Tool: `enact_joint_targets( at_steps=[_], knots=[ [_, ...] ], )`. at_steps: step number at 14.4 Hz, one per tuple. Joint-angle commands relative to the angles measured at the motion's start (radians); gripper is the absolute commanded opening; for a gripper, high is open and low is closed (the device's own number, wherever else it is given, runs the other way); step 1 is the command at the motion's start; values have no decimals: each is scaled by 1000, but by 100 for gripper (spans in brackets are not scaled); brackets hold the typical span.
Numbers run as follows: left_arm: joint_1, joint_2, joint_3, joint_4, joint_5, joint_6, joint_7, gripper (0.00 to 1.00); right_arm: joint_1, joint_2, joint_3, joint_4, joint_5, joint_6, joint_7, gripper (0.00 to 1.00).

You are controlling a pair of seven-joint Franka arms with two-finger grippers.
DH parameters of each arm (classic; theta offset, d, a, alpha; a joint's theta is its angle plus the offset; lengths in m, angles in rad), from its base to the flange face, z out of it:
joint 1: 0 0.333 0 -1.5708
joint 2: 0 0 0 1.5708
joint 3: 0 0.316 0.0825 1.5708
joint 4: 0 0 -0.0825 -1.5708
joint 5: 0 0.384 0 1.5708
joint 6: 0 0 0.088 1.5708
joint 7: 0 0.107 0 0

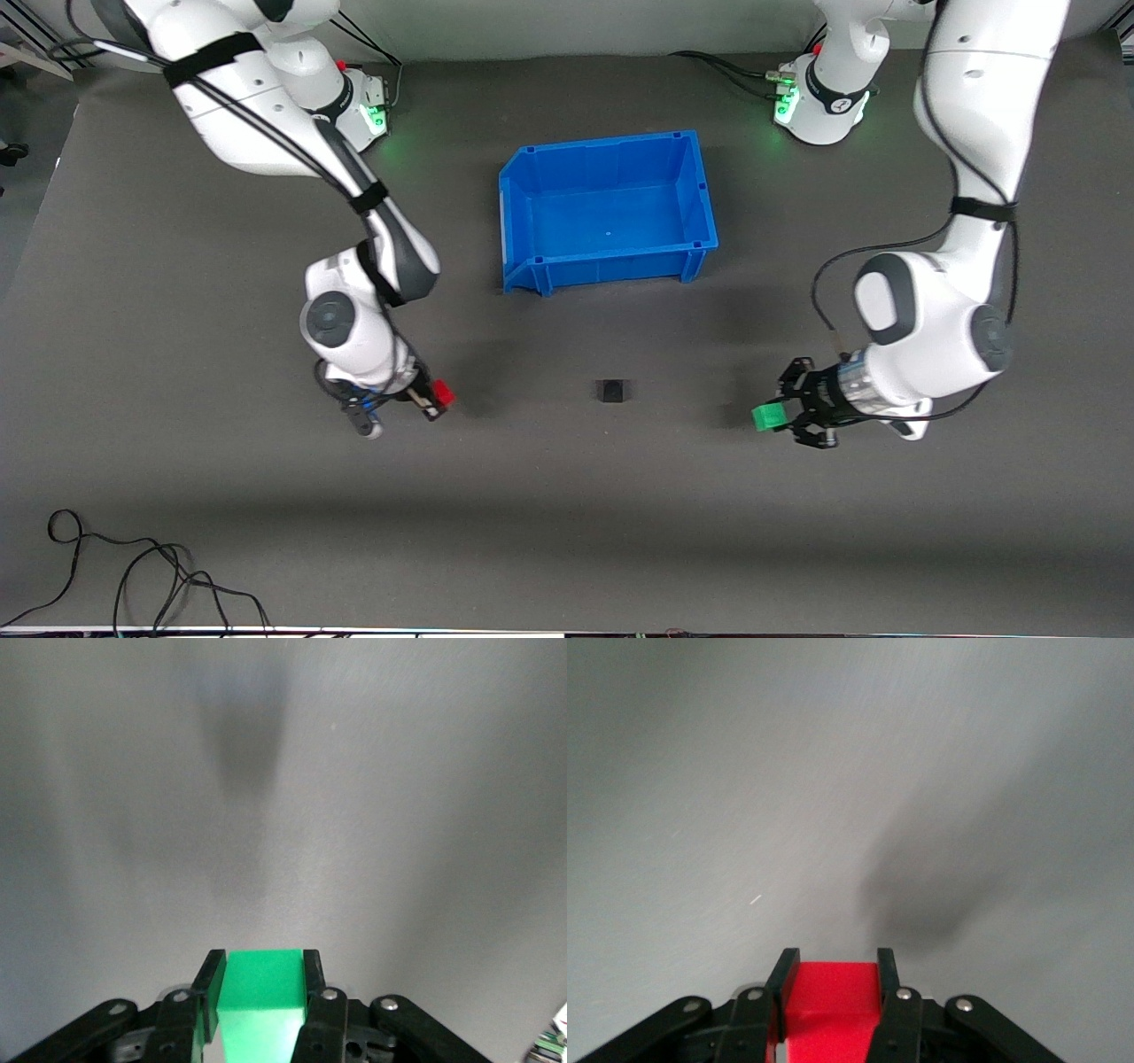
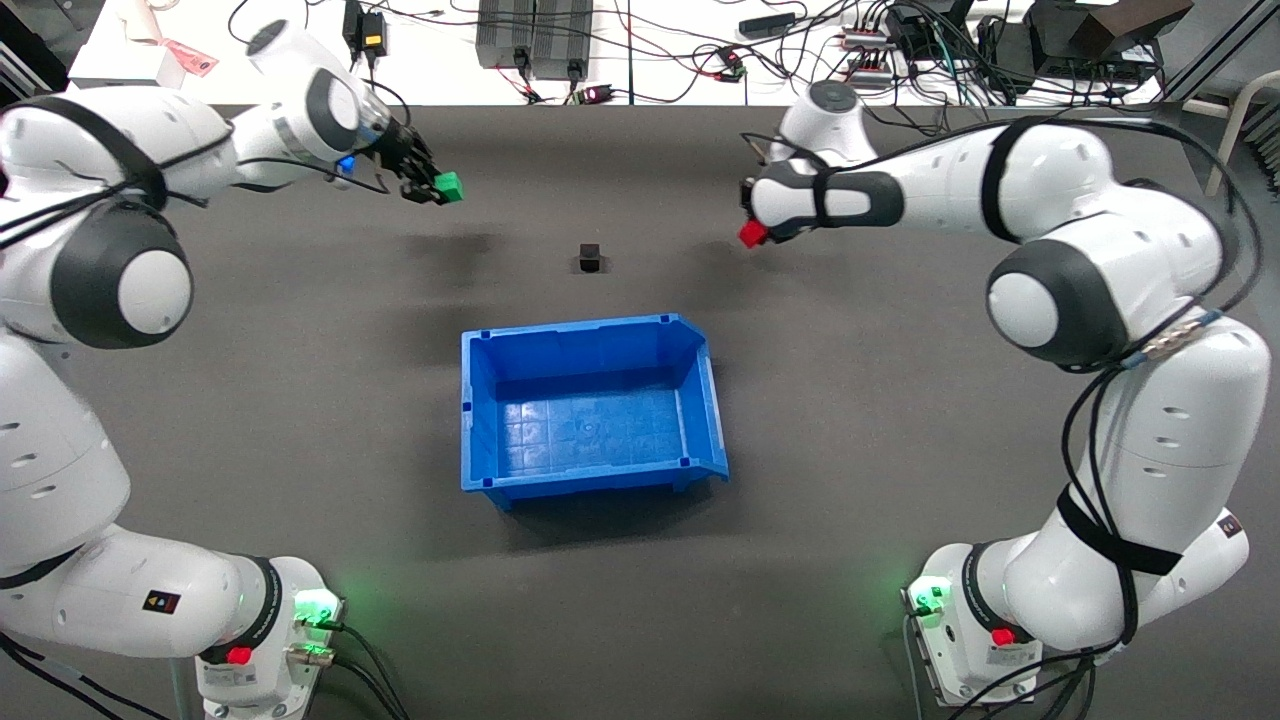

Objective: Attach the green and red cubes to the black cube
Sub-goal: 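Carry the red cube and green cube toward the black cube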

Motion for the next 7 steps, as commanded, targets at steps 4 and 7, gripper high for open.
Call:
enact_joint_targets(
  at_steps=[4,7],
  knots=[
    [-180,157,18,124,134,55,-264,24,110,191,-11,273,4,-18,462,0],
    [-234,191,16,140,174,87,-319,24,155,249,-11,355,4,-21,616,0]
  ],
)
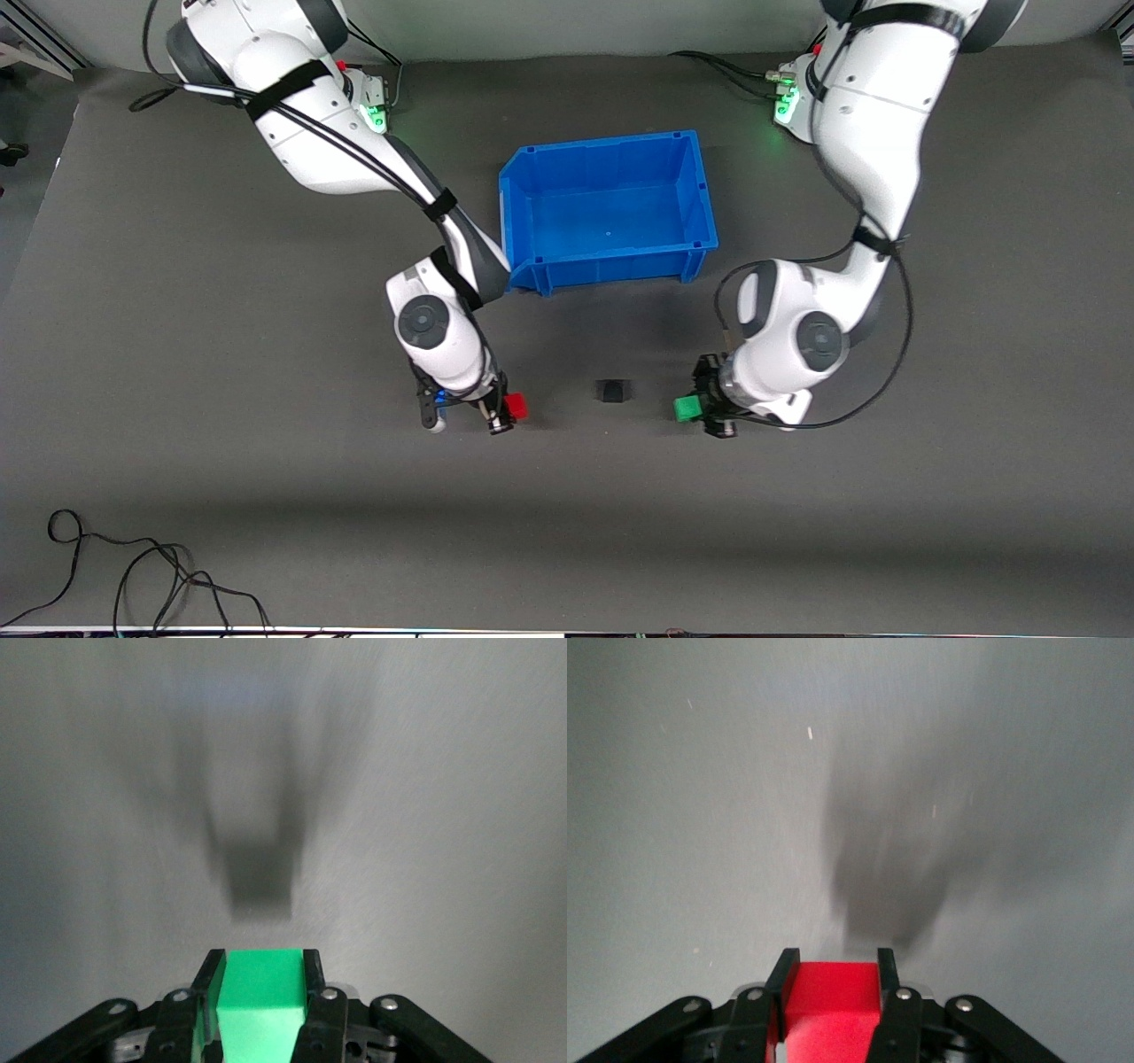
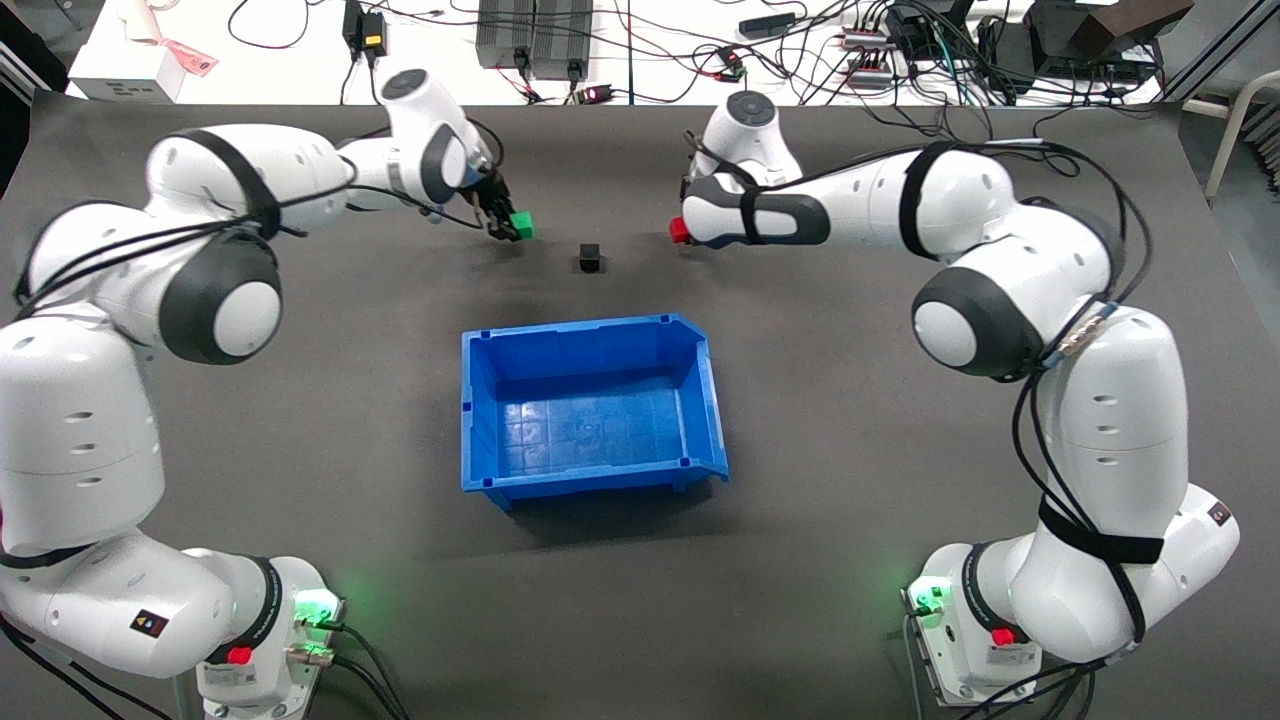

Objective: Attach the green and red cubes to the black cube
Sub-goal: 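Carry the red cube and green cube toward the black cube, then press the red and green cubes against opposite sides of the black cube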

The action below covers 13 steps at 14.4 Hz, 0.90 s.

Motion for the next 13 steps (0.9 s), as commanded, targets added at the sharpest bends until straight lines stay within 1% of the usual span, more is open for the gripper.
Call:
enact_joint_targets(
  at_steps=[1,4,7,9,13],
  knots=[
    [-48,39,17,42,33,9,-49,24,29,78,-9,119,6,-19,137,0],
    [-88,51,17,42,33,15,-47,24,34,101,-3,144,15,-26,237,0],
    [-116,62,15,39,31,41,-53,24,86,104,2,176,17,-120,318,0],
    [-130,62,15,38,31,43,-60,24,103,104,2,190,15,-172,333,0],
    [-141,63,15,38,31,44,-95,24,103,112,0,193,9,-178,340,0]
  ],
)
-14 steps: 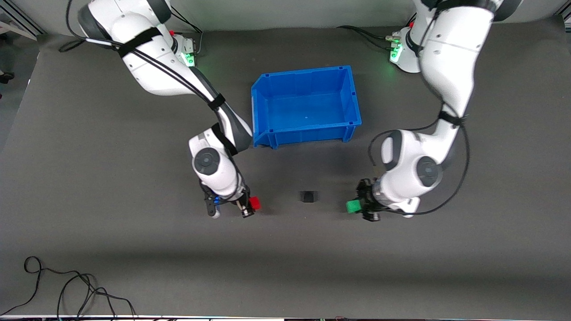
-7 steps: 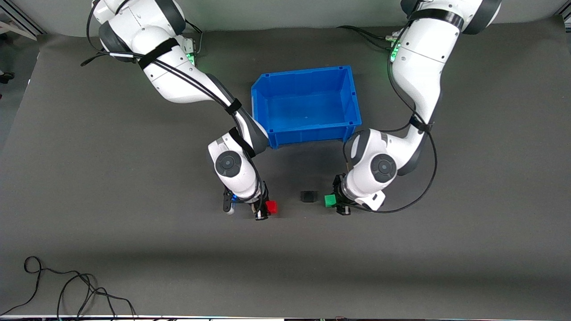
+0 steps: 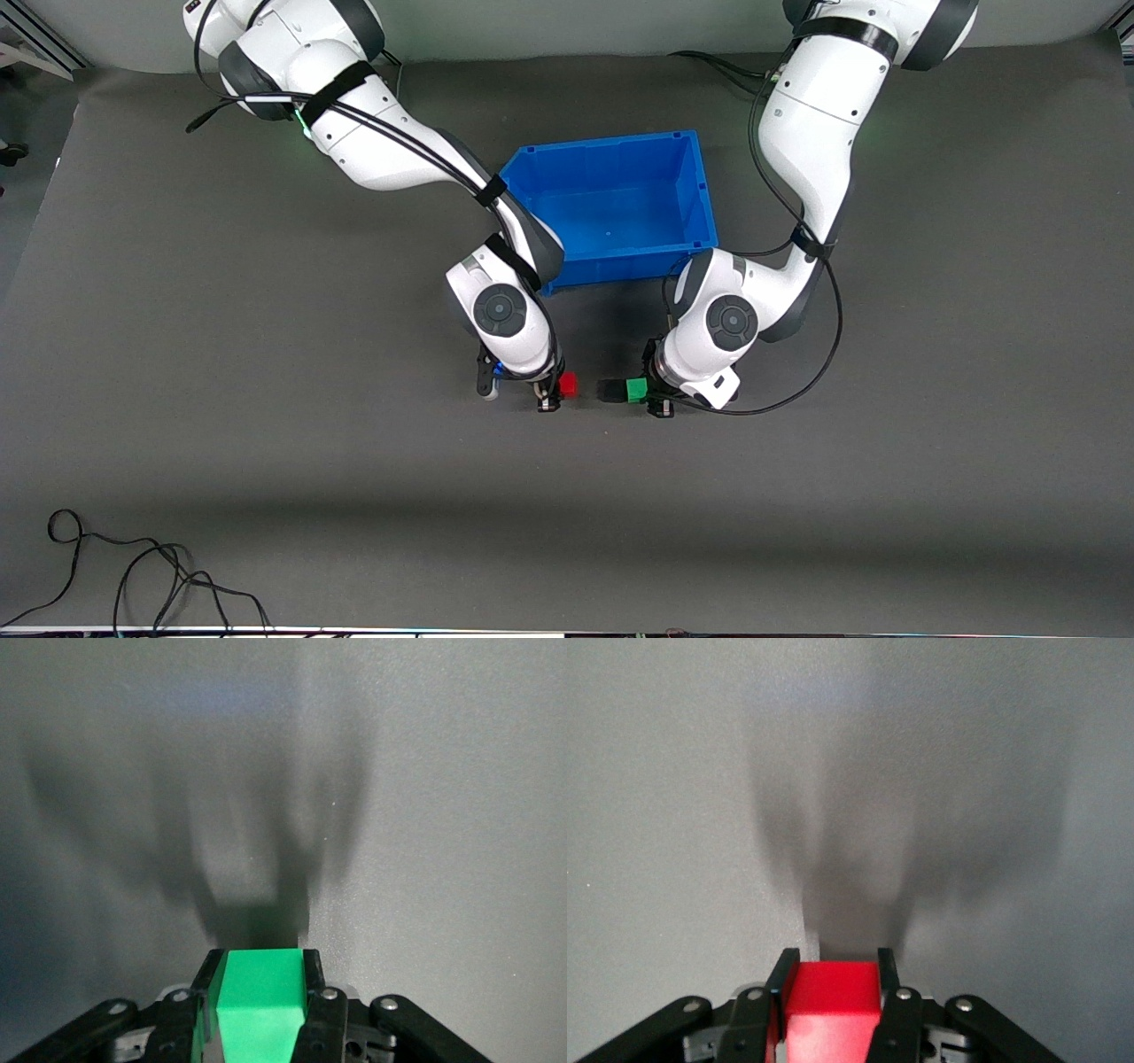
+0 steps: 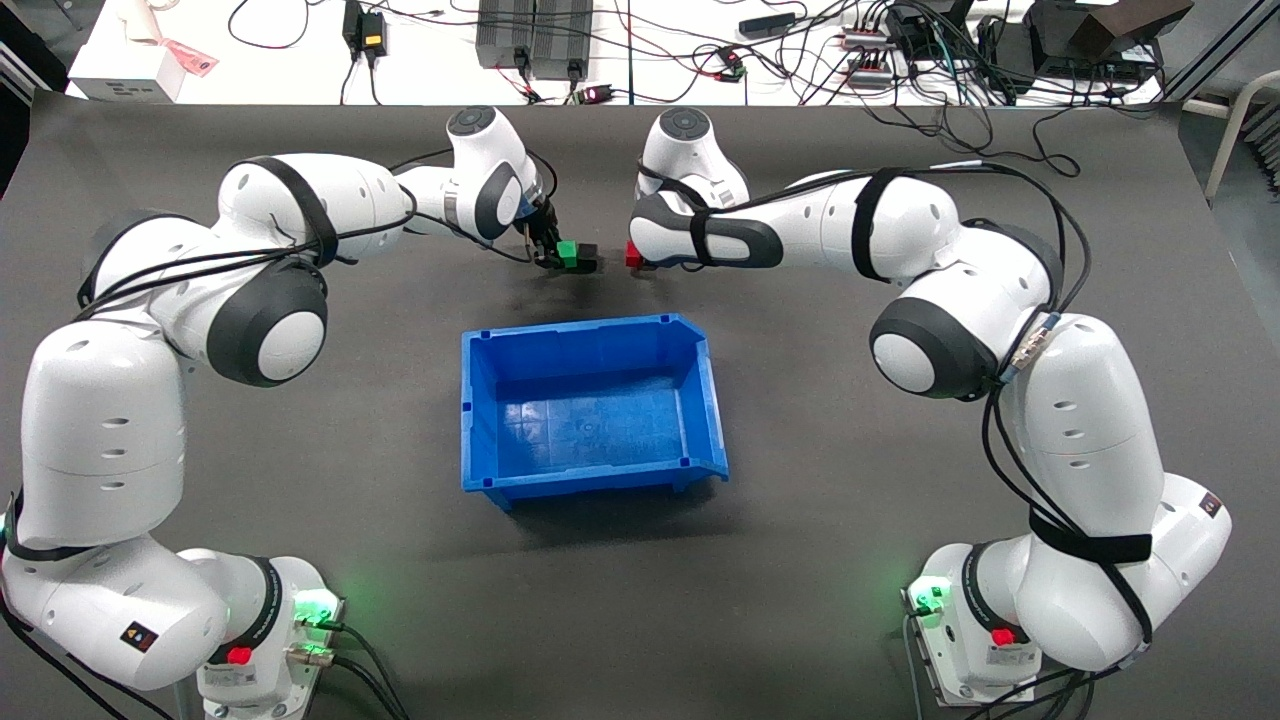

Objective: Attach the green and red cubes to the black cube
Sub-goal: 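Press the red and green cubes against opposite sides of the black cube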

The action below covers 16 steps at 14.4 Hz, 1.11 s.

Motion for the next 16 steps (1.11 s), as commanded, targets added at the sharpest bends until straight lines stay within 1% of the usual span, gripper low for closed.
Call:
enact_joint_targets(
  at_steps=[1,3,7,12,15,16],
  knots=[
    [-25,9,15,18,13,12,-52,24,0,26,-9,38,5,-24,17,0],
    [-40,9,15,20,10,24,-52,24,0,29,-9,39,5,-24,19,0],
    [-69,9,15,21,10,62,-80,24,0,78,-9,90,5,-24,35,0],
    [-109,29,15,26,8,108,-120,25,14,79,-12,88,1,-24,39,0],
    [-111,36,15,27,5,114,-123,25,14,84,-12,88,1,-24,36,0],
    [-111,39,15,26,11,133,-126,27,14,85,-14,88,1,-24,36,0]
  ],
)
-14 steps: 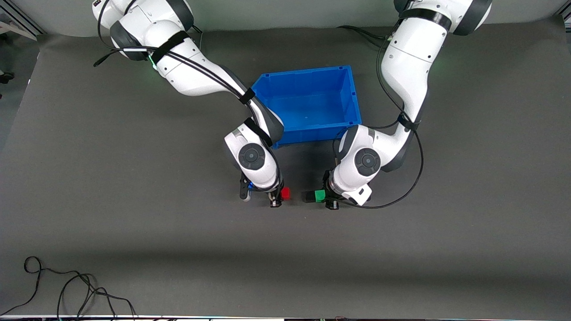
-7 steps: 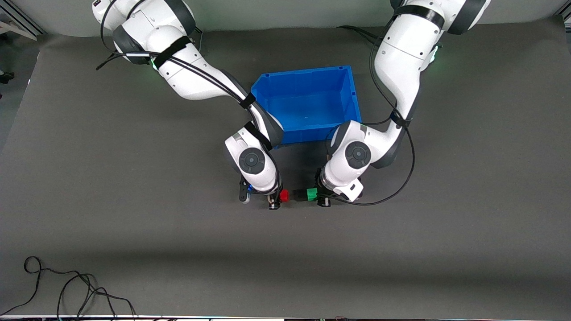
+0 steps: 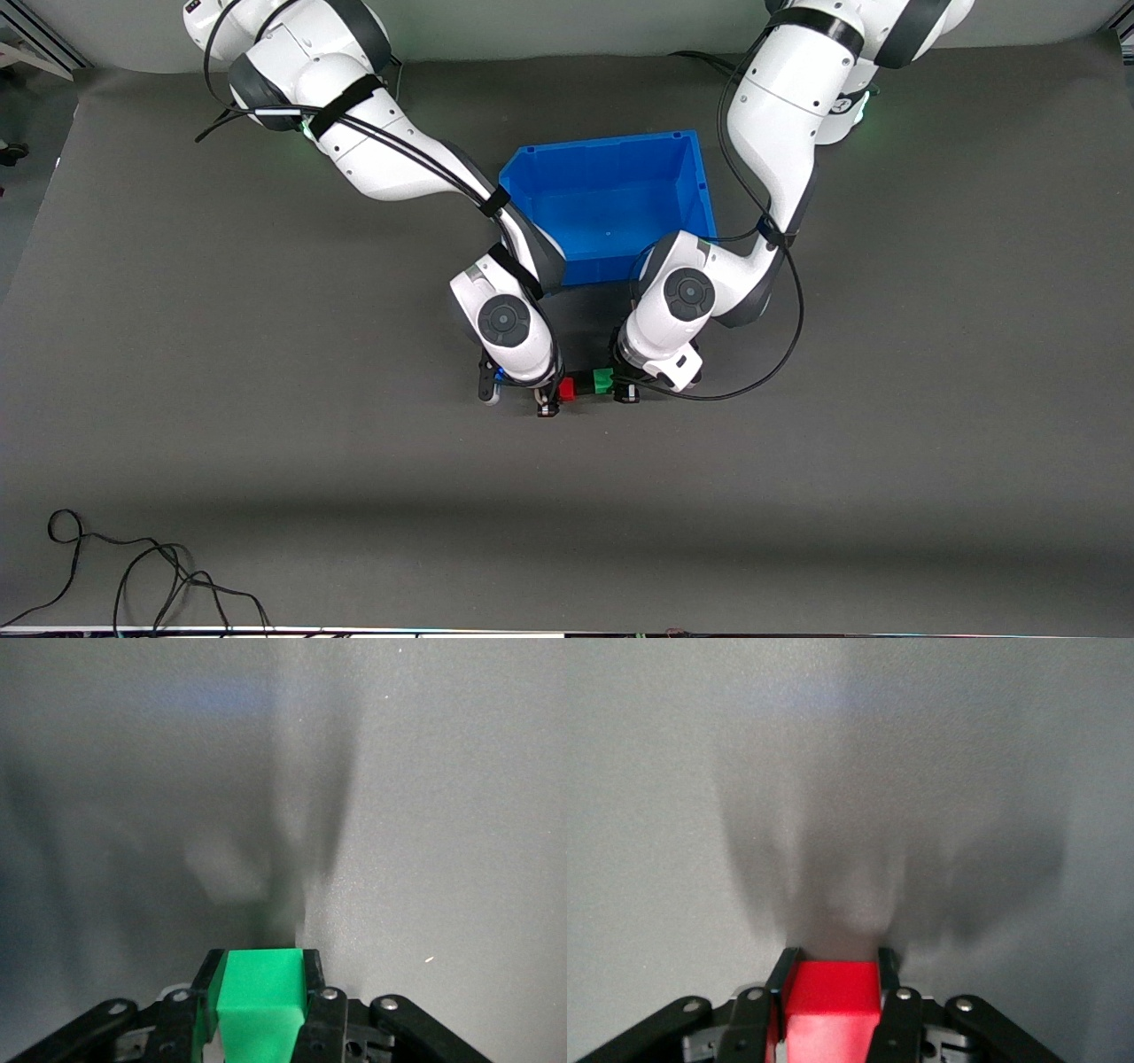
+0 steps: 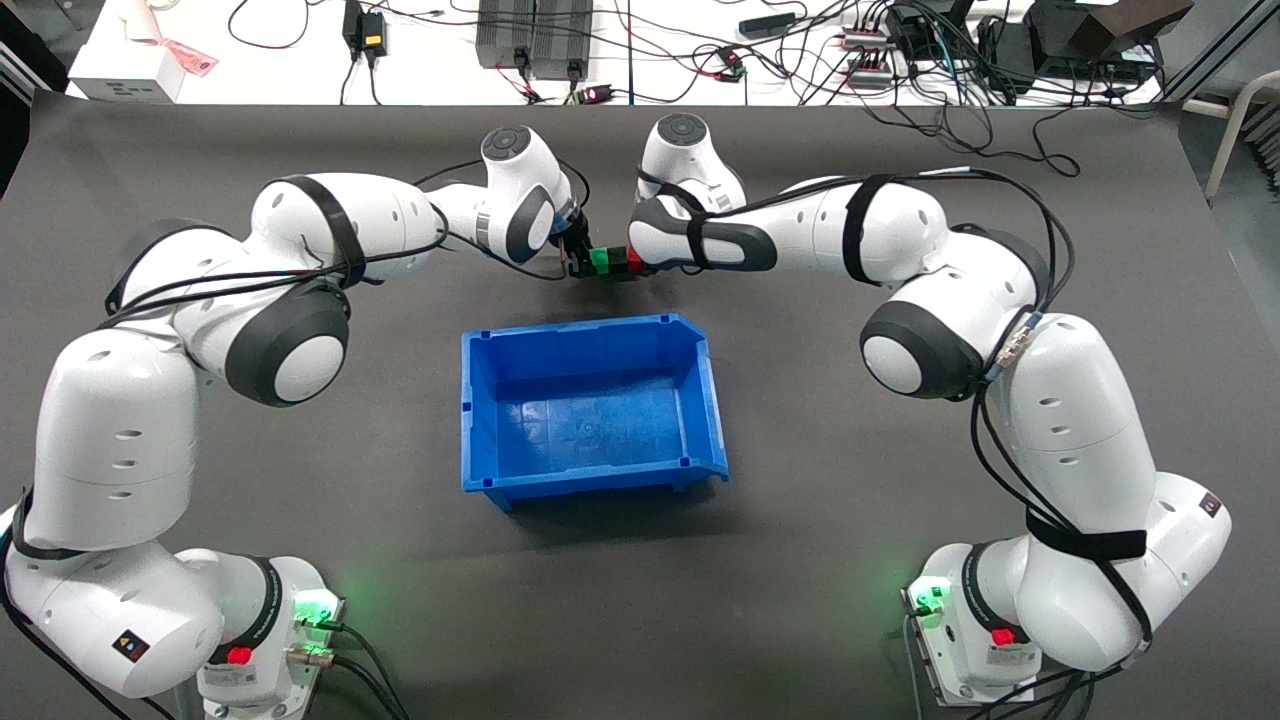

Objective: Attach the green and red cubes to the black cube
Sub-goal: 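Press the red and green cubes against opposite sides of the black cube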

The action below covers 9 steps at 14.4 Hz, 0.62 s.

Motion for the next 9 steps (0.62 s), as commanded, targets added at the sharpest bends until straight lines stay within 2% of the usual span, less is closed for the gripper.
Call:
enact_joint_targets(
  at_steps=[1,2,3,4,6,8,9],
  knots=[
    [-18,25,13,26,11,30,-34,32,12,33,-6,40,2,-15,27,0],
    [-18,25,13,26,9,30,-34,40,12,36,-6,40,2,-13,25,0],
    [-18,25,13,26,11,30,-34,58,12,41,-6,41,2,-13,25,0],
    [-16,25,14,26,11,29,-34,61,12,44,-6,41,2,-13,25,0],
    [-12,24,17,26,12,21,-31,100,12,44,-8,43,2,-13,21,0],
    [-6,13,37,25,21,10,-25,100,11,44,-9,48,2,-13,17,4],
    [-4,7,61,19,35,4,-23,100,11,42,-9,55,2,-13,11,18]
  ],
)
